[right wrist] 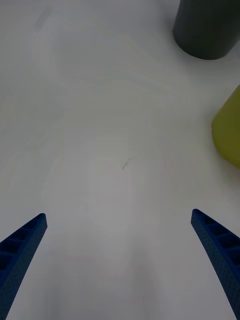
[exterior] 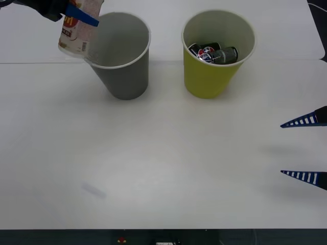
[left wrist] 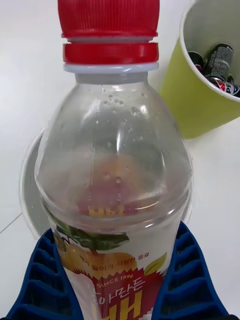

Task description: Put the can into the green bin and the plastic bottle into the gray bin

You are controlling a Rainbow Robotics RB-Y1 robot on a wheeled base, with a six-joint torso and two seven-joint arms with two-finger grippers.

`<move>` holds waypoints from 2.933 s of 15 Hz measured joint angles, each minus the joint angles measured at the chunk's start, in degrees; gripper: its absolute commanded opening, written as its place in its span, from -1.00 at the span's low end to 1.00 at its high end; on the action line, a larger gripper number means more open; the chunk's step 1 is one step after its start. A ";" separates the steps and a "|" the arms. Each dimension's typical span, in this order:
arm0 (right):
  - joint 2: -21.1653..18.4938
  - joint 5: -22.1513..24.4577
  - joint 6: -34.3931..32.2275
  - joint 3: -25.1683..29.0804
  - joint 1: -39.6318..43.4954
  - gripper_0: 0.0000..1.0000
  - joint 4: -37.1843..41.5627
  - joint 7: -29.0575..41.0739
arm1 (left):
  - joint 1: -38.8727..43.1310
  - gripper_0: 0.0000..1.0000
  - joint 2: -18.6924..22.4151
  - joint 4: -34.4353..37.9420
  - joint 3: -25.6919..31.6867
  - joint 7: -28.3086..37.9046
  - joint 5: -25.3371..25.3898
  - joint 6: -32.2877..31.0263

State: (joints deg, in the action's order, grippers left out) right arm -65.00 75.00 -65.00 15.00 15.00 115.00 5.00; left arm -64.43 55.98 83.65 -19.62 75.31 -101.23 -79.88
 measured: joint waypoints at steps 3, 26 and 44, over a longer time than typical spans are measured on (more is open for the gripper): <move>0.00 0.00 0.00 0.00 0.00 1.00 0.00 0.00 | -2.46 -1.00 -3.96 -2.89 -1.49 0.01 -4.82 -0.03; 0.00 0.00 0.00 0.00 0.00 1.00 0.00 0.00 | 12.44 1.00 -1.18 4.83 12.30 -16.27 6.93 0.07; 0.00 0.00 0.00 0.00 0.00 1.00 0.00 0.00 | 62.58 1.00 5.44 16.22 39.57 -64.77 33.50 0.08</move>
State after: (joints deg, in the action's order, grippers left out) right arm -65.00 75.00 -65.00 15.00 15.00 115.00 5.00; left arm -1.85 61.42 99.88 19.95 10.54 -67.73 -79.81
